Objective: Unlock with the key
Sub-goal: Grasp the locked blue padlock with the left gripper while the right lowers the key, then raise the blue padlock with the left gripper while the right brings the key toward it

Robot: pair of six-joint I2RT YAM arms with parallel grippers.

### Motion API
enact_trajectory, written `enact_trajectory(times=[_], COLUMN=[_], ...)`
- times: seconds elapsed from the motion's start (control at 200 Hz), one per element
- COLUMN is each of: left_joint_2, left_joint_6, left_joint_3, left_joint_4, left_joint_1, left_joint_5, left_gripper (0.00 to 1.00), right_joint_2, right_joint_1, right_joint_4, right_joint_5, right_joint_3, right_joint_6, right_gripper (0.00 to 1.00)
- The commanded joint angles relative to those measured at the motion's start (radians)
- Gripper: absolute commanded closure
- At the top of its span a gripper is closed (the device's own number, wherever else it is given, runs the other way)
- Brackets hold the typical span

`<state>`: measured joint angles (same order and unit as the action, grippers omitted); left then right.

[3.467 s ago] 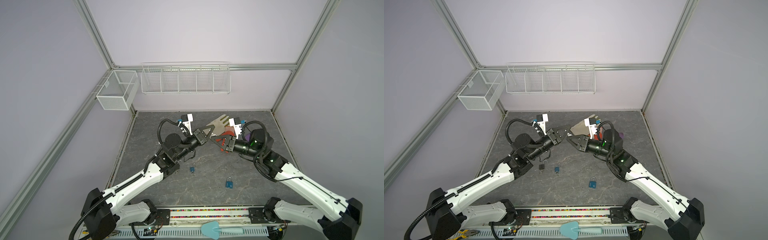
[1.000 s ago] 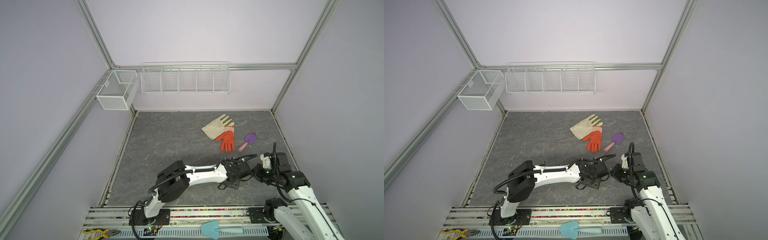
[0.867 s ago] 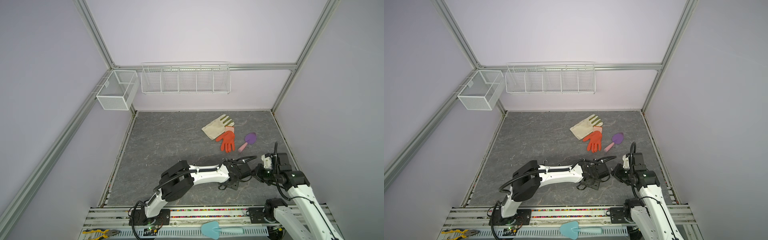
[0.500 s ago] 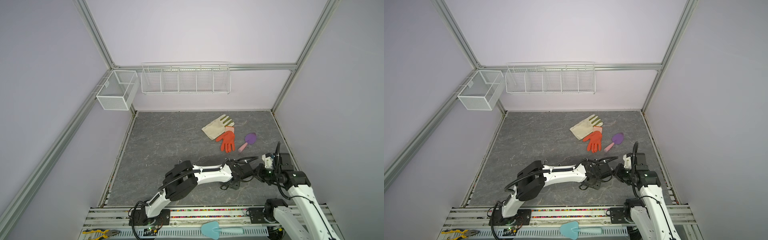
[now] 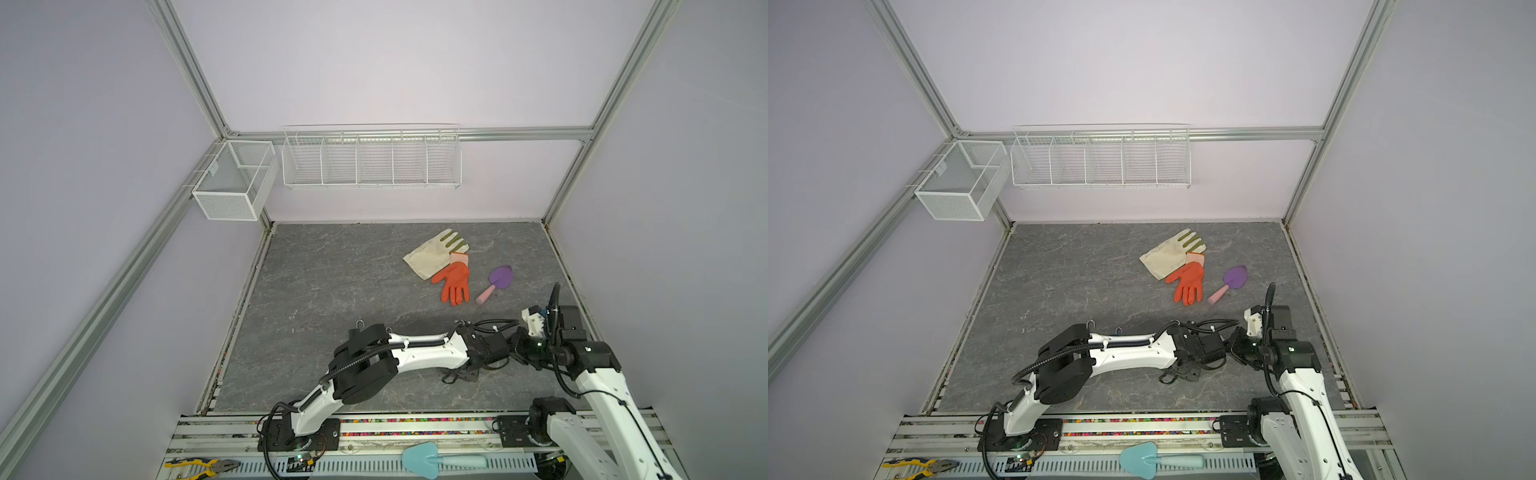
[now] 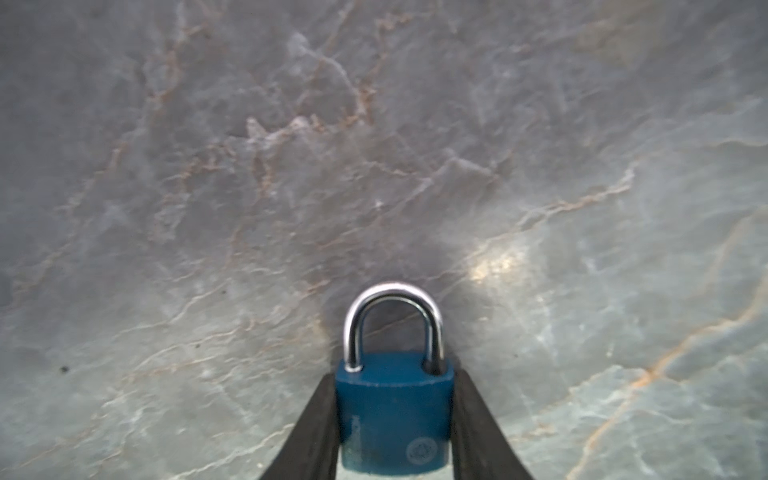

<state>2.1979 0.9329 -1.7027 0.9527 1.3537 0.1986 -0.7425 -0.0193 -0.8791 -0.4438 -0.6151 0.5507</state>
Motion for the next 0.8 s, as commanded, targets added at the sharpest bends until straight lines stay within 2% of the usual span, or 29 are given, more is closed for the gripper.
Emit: enact_trajectory(times=[0.0,0.125,0.2,0.275,0.375,0.48,0.535,0.62,0.795], left_joint_2=[-0.033,-0.185,-0.298,-0.406,-0.545,-0.676,-0.717,-0.753,-0.79], left_joint_6=[0.05,0.109,0.142,0.234,0.351,0.445,0.512,0.58,0.727], left_joint_3=[0.003,0.105,0.157,0.21,0.34,0.501,0.551,0.566,0.611], left_joint_4=[0.043,-0.07,-0.139,-0.209,-0.381,-0.648,-0.723,-0.723,-0.809], left_joint_1=[-0.037,-0.117,-0.161,-0.214,-0.289,-0.33,-0.346,-0.355,-0.355], left_joint_5=[0.064,0.042,0.055,0.051,-0.007,-0.028,-0.034,-0.031,-0.041], left_gripper=[0.73,0.82,0.85,0.89,0.93,0.95,0.99,0.99,0.99], right_joint_2=[0.008,0.033,0.055,0.064,0.071,0.053,0.041,0.028,-0.051], right_joint_1=[0.001,-0.04,-0.1,-0.173,-0.286,-0.413,-0.489,-0.591,-0.76], right_joint_4=[0.004,0.03,0.078,0.125,0.206,0.29,0.312,0.354,0.462], right_joint_5=[-0.015,-0.001,0.027,0.064,0.12,0.186,0.267,0.389,0.546], right_joint_3=[-0.028,-0.063,-0.077,-0.086,-0.087,-0.098,-0.115,-0.134,-0.166], right_joint_6=[-0.043,-0.052,-0.049,-0.037,-0.015,-0.009,-0.009,-0.007,-0.015], right_gripper=[0.94,0.94,0.93,0.93,0.93,0.93,0.93,0.93,0.93])
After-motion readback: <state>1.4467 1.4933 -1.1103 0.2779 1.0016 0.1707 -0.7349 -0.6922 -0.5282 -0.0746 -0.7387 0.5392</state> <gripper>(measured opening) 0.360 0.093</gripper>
